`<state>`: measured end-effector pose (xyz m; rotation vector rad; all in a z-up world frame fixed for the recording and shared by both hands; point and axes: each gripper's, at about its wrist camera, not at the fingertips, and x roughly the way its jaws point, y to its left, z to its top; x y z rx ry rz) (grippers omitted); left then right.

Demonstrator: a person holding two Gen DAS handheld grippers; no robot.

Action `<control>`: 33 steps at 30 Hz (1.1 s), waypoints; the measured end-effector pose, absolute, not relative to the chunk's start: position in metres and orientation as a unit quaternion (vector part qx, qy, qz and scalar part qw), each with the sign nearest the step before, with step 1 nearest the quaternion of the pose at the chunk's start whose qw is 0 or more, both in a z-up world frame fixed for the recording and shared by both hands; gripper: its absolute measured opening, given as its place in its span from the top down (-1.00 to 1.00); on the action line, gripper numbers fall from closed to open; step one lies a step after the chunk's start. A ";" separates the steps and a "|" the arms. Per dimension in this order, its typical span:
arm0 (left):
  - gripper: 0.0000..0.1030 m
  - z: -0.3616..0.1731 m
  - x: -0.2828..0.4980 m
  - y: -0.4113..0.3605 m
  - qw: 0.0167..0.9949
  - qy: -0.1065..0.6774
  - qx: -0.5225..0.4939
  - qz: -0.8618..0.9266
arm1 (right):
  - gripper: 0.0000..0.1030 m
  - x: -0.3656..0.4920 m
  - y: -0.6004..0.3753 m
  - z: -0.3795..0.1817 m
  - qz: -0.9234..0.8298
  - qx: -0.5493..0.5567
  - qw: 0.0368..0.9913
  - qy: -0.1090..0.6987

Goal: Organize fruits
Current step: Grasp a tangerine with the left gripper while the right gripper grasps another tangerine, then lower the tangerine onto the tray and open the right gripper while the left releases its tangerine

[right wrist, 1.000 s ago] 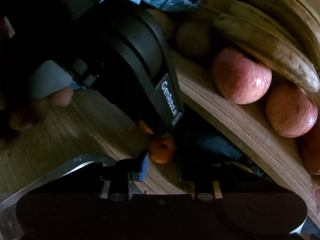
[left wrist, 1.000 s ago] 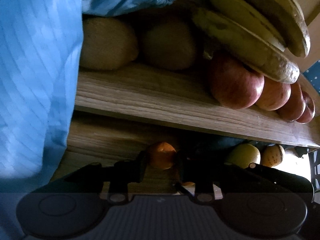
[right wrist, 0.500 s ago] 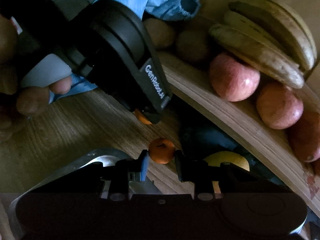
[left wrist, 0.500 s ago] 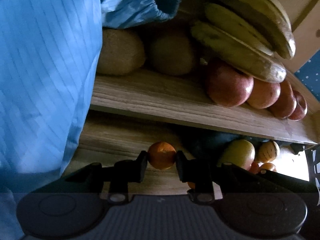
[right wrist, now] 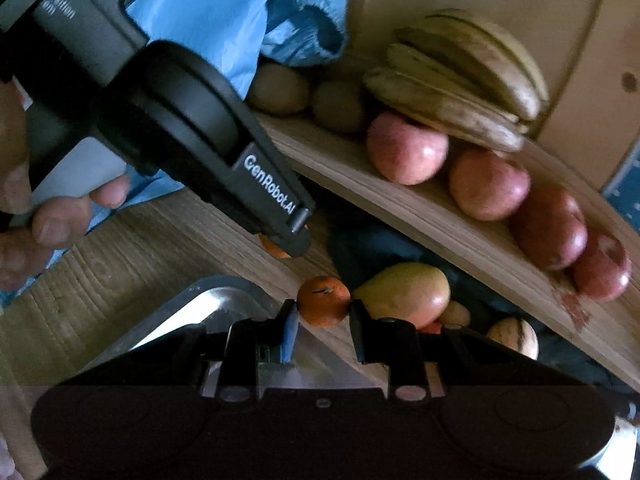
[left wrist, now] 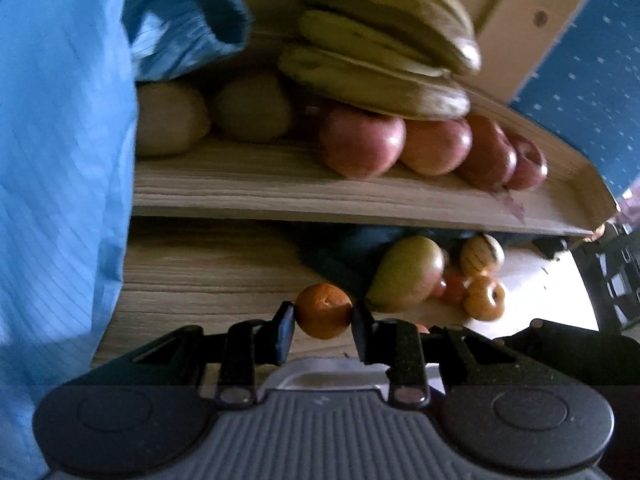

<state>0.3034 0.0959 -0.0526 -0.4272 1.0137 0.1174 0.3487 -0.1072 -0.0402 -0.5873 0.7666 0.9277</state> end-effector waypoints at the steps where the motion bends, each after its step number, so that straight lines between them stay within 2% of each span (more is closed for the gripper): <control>1: 0.34 -0.053 0.305 0.090 0.852 0.481 -0.199 0.050 | 0.42 0.346 -0.108 -0.039 0.426 -0.271 0.786 0.355; 33: 0.34 -0.053 0.269 0.029 0.839 0.520 -0.079 -0.143 | 0.42 0.271 -0.198 -0.033 0.312 -0.215 0.830 0.410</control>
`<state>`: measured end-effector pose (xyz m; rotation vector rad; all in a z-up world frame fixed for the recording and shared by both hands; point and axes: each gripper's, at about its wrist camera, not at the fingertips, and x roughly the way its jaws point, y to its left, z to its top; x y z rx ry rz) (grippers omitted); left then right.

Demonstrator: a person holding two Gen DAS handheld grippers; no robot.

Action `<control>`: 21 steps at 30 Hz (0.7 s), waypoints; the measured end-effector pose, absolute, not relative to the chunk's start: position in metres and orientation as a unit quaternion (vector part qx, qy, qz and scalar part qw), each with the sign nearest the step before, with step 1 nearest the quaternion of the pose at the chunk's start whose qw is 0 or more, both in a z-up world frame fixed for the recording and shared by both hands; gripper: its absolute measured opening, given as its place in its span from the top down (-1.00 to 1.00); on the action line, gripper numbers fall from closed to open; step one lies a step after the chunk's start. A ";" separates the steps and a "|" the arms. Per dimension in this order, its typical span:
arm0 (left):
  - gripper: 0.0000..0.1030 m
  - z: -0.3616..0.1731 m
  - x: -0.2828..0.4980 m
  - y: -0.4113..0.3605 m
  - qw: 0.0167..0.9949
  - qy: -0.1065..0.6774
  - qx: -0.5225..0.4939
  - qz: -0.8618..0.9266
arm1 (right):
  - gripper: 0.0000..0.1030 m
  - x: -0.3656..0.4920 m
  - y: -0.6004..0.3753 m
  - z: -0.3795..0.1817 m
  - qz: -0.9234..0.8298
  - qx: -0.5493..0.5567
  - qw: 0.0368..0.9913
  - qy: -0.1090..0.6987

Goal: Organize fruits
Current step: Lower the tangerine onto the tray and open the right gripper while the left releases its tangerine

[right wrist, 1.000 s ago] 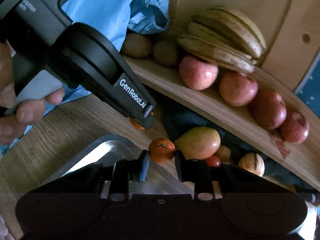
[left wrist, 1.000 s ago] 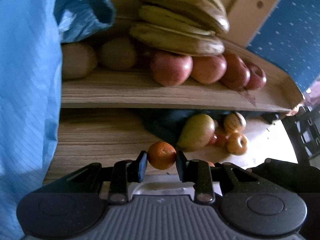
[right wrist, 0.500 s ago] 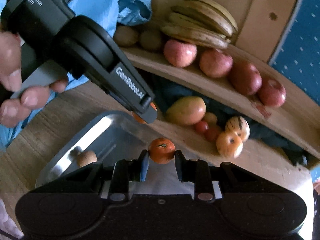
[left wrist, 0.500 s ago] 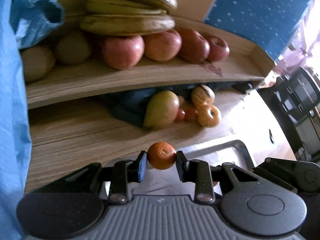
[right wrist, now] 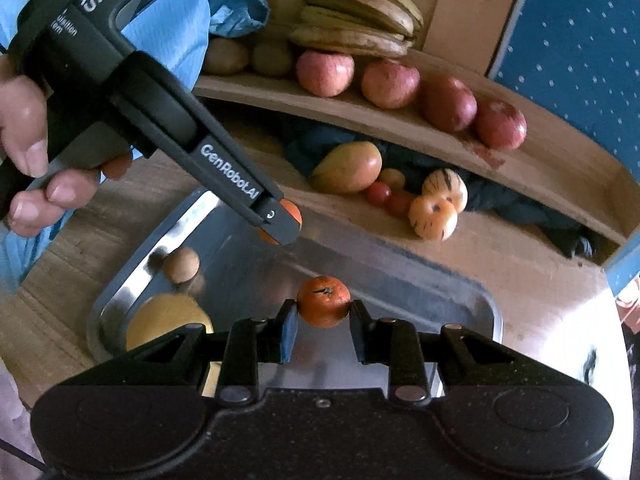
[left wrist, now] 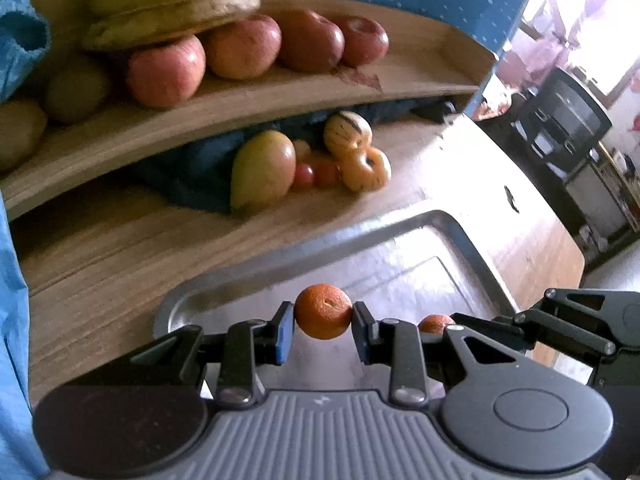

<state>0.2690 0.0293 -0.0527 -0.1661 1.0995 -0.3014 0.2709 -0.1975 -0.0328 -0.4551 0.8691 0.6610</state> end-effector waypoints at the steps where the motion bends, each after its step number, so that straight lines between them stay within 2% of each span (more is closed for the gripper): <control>1: 0.33 -0.054 0.267 0.029 0.836 0.523 -0.077 -0.147 | 0.42 0.268 -0.199 -0.034 0.310 -0.213 0.830 0.413; 21: 0.33 -0.071 0.254 0.026 0.810 0.559 -0.053 -0.168 | 0.42 0.234 -0.205 -0.050 0.297 -0.192 0.816 0.456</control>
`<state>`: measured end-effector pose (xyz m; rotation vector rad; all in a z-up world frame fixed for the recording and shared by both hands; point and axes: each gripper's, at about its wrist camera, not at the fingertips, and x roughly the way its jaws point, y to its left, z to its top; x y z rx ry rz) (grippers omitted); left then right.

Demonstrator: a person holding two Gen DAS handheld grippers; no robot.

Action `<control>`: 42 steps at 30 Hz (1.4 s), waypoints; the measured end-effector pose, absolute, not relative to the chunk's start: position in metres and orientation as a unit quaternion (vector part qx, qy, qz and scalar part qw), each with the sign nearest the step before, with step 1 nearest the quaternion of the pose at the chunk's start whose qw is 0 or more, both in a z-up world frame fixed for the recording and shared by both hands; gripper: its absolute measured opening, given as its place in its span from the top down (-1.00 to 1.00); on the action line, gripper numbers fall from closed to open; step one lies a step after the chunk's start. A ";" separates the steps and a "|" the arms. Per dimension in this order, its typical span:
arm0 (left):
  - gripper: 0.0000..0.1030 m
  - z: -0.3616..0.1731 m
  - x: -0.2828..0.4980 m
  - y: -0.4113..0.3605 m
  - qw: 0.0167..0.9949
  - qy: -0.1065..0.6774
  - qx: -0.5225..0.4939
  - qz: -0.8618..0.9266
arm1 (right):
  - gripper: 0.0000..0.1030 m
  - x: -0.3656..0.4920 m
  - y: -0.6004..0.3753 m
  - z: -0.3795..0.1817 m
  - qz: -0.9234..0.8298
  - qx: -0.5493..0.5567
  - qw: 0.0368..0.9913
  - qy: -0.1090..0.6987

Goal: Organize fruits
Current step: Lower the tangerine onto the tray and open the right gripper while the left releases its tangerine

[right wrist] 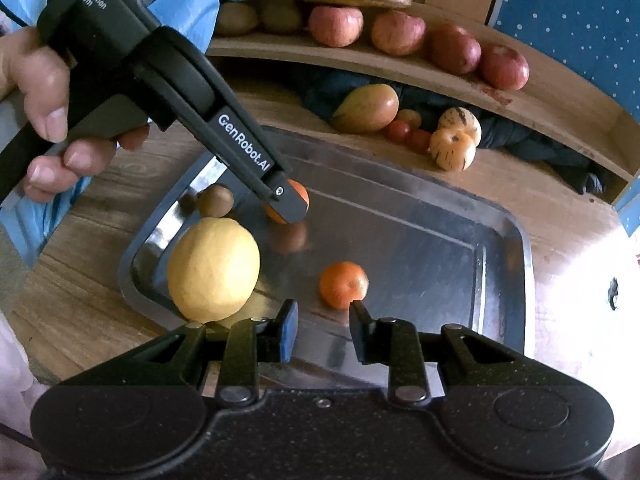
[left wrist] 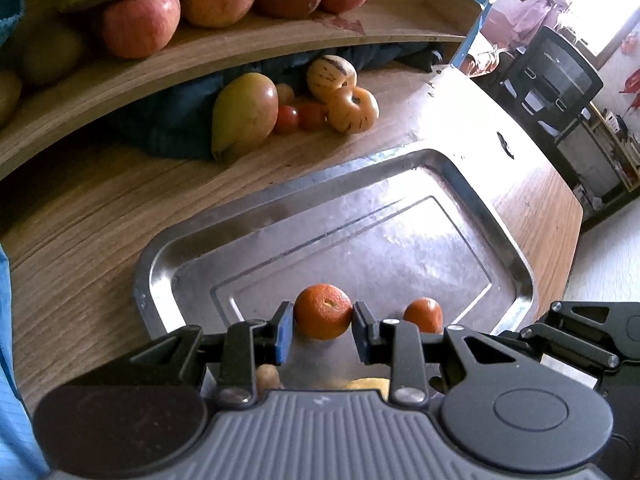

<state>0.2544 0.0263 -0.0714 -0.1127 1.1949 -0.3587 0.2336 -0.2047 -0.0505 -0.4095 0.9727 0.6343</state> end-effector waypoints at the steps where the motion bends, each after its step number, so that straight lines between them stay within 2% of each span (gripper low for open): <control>1: 0.33 -0.072 0.255 0.026 0.809 0.561 -0.052 -0.168 | 0.42 0.233 -0.205 -0.050 0.297 -0.192 0.817 0.456; 7: 0.33 -0.073 0.255 0.023 0.807 0.565 -0.047 -0.168 | 0.38 0.232 -0.208 -0.050 0.289 -0.186 0.818 0.461; 12: 0.30 -0.073 0.255 0.022 0.808 0.564 -0.046 -0.167 | 0.25 0.232 -0.211 -0.048 0.283 -0.178 0.820 0.465; 18: 0.05 -0.068 0.252 0.024 0.812 0.561 -0.045 -0.158 | -0.01 0.230 -0.215 -0.045 0.281 -0.167 0.820 0.469; 20: -0.05 -0.065 0.250 0.025 0.814 0.558 -0.046 -0.155 | -0.23 0.231 -0.216 -0.044 0.280 -0.163 0.820 0.471; 24: -0.24 -0.058 0.247 0.027 0.818 0.553 -0.046 -0.153 | -0.49 0.232 -0.219 -0.041 0.282 -0.148 0.822 0.473; 27: -0.47 -0.051 0.243 0.028 0.821 0.548 -0.048 -0.154 | -0.62 0.230 -0.220 -0.038 0.283 -0.145 0.821 0.474; 29: -0.70 -0.046 0.240 0.031 0.825 0.541 -0.049 -0.154 | -0.70 0.230 -0.221 -0.037 0.285 -0.140 0.820 0.476; 32: -0.89 -0.039 0.233 0.036 0.832 0.532 -0.051 -0.147 | -0.79 0.228 -0.223 -0.035 0.287 -0.135 0.818 0.479; 37: -0.99 -0.034 0.221 0.047 0.840 0.525 -0.056 -0.125 | -0.89 0.228 -0.223 -0.034 0.287 -0.129 0.818 0.482; 42: -0.99 -0.033 0.211 0.059 0.839 0.533 -0.065 -0.084 | -0.97 0.229 -0.220 -0.033 0.286 -0.136 0.817 0.482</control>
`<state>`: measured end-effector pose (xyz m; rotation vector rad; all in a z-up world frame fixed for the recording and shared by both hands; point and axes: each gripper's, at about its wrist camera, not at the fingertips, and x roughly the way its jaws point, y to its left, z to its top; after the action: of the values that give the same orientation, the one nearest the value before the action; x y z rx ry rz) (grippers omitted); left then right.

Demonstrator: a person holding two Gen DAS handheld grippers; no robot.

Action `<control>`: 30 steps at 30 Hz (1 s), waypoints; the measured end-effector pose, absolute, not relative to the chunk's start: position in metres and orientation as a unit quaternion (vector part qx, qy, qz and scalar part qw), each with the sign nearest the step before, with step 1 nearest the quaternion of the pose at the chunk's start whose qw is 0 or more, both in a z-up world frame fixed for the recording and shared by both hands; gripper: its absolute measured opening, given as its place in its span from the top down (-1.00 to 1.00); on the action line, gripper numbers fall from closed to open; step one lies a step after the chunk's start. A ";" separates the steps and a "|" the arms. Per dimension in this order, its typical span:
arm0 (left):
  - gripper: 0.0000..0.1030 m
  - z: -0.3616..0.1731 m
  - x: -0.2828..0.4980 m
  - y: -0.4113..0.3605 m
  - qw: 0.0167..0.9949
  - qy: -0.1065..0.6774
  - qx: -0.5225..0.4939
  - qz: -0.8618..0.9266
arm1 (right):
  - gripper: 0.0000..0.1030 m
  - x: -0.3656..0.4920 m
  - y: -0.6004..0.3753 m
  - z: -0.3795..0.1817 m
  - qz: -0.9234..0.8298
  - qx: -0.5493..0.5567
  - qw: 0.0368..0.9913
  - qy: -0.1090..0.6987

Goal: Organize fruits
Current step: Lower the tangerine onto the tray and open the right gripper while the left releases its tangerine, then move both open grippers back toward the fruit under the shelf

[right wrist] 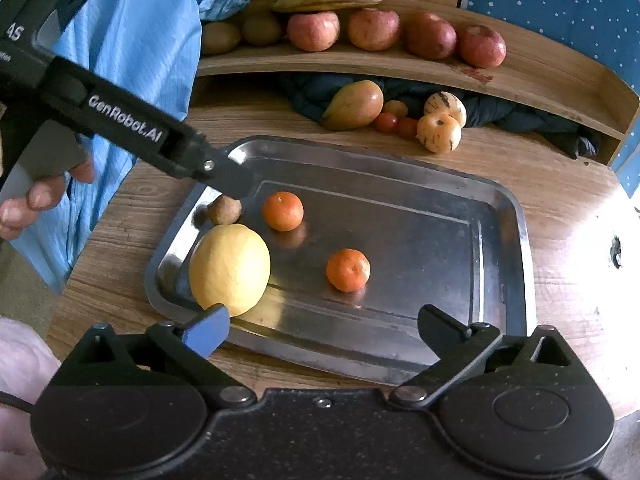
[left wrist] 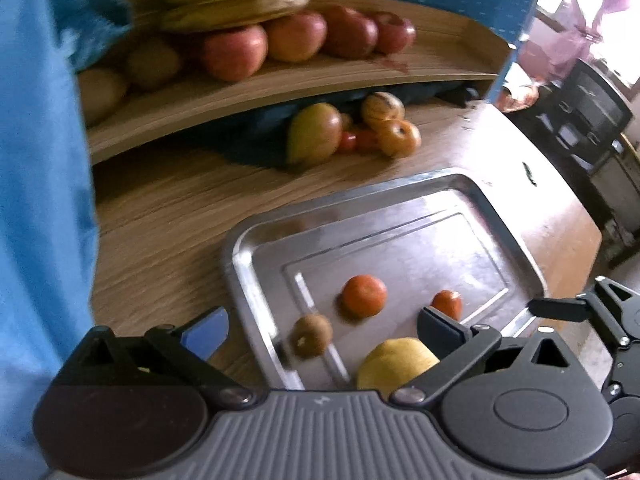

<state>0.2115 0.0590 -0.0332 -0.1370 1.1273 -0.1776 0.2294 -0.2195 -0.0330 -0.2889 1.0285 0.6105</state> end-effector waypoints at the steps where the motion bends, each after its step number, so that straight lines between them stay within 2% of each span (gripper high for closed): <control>1: -0.99 -0.033 0.209 0.062 0.838 0.535 -0.070 -0.079 | -0.99 0.229 -0.218 -0.032 0.286 -0.139 0.816 0.482; 12: -0.99 -0.043 0.190 0.081 0.813 0.572 -0.104 -0.046 | -0.99 0.233 -0.211 -0.026 0.302 -0.169 0.803 0.485; 30: -0.99 -0.040 0.219 0.085 0.829 0.551 -0.096 0.014 | -0.99 0.272 -0.206 -0.019 0.320 -0.192 0.809 0.454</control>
<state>0.2188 0.0854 -0.0402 -0.2040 1.1688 0.0293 0.2717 -0.2060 -0.0190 -0.4113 0.9708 0.6847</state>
